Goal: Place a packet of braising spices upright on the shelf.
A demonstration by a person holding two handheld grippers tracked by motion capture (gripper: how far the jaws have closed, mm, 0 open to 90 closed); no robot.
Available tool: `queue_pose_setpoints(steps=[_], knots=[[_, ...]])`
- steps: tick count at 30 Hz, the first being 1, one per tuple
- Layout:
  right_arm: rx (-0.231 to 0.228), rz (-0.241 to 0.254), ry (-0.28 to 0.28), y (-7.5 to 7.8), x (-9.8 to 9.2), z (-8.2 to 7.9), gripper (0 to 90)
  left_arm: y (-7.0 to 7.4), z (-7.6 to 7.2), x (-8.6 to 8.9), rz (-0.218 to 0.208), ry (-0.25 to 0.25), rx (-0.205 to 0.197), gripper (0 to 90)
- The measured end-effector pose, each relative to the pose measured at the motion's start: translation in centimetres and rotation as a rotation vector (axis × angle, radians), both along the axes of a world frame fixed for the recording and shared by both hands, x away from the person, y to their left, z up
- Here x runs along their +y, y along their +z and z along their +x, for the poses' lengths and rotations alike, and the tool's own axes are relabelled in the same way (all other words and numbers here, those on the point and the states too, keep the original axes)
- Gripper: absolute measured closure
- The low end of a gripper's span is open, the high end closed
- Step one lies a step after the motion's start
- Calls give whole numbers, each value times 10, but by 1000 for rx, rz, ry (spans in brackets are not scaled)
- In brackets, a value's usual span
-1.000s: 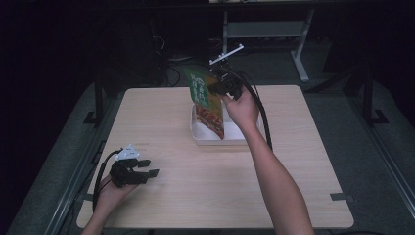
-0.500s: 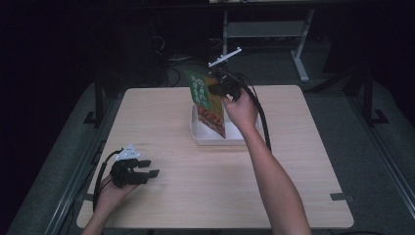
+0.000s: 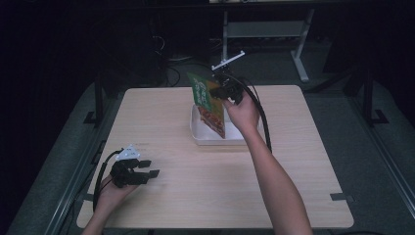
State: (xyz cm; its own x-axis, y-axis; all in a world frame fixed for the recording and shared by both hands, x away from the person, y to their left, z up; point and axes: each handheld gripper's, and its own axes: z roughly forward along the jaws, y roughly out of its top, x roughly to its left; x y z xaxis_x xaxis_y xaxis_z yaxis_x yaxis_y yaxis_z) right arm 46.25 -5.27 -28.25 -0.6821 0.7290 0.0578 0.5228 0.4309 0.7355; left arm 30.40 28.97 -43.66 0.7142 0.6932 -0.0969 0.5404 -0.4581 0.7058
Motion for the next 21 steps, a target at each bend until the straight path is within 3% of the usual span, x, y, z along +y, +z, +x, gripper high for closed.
queue_pose_setpoints(steps=[21], knots=[[105, -10, 22, -11, -18, -9, 891, -1, 0, -1, -4, 2, 5, 437]])
